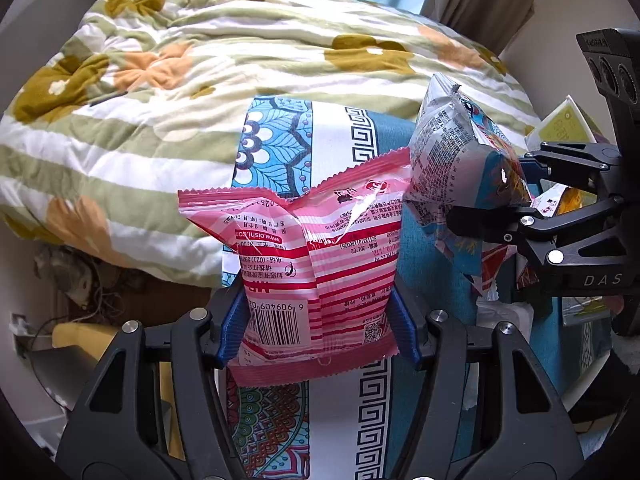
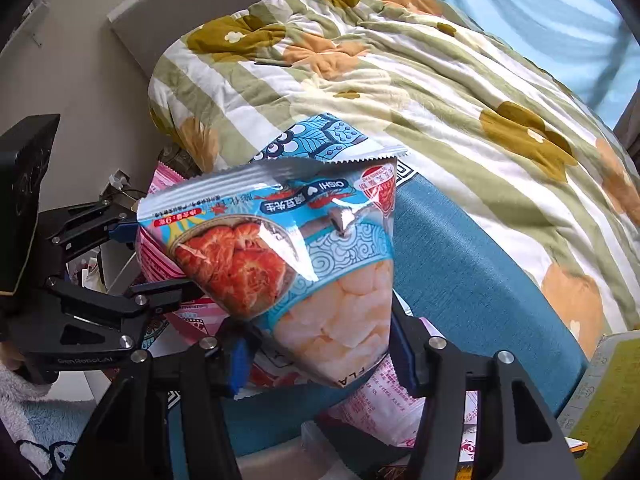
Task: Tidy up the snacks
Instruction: 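Grasp the pink striped bag with left gripper while right grasps the blue shrimp-chip bag, then carry both bags into the cardboard box and open both grippers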
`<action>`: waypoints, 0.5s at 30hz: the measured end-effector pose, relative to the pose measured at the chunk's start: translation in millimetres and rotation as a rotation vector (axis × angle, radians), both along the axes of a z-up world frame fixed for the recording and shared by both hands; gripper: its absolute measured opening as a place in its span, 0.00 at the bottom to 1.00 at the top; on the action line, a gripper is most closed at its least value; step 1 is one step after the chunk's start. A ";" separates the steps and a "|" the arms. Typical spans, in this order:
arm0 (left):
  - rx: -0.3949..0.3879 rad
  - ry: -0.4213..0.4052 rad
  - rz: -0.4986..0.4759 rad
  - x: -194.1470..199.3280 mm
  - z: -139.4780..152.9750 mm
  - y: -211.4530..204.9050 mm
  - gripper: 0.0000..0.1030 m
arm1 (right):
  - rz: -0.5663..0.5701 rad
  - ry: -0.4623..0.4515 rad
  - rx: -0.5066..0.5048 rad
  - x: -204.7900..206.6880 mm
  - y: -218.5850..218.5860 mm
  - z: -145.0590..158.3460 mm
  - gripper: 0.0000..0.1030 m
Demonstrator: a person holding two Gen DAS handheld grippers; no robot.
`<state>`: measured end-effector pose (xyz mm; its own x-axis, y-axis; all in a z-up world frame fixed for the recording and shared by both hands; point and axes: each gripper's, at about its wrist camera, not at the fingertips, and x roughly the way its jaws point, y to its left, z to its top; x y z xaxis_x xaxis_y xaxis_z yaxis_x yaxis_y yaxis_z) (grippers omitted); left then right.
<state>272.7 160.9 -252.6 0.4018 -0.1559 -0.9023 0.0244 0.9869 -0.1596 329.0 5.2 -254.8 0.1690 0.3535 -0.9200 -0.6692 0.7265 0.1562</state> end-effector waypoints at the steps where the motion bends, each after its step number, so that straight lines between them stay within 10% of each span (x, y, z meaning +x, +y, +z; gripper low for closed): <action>1: -0.002 -0.007 0.003 -1.7 5.2 1.6 0.56 | -0.010 -0.003 0.009 -1.4 -0.7 4.1 0.51; 15: -0.042 -0.140 -0.107 -14.5 100.5 -10.5 0.56 | -0.247 -0.103 0.154 -44.5 -45.0 92.8 0.51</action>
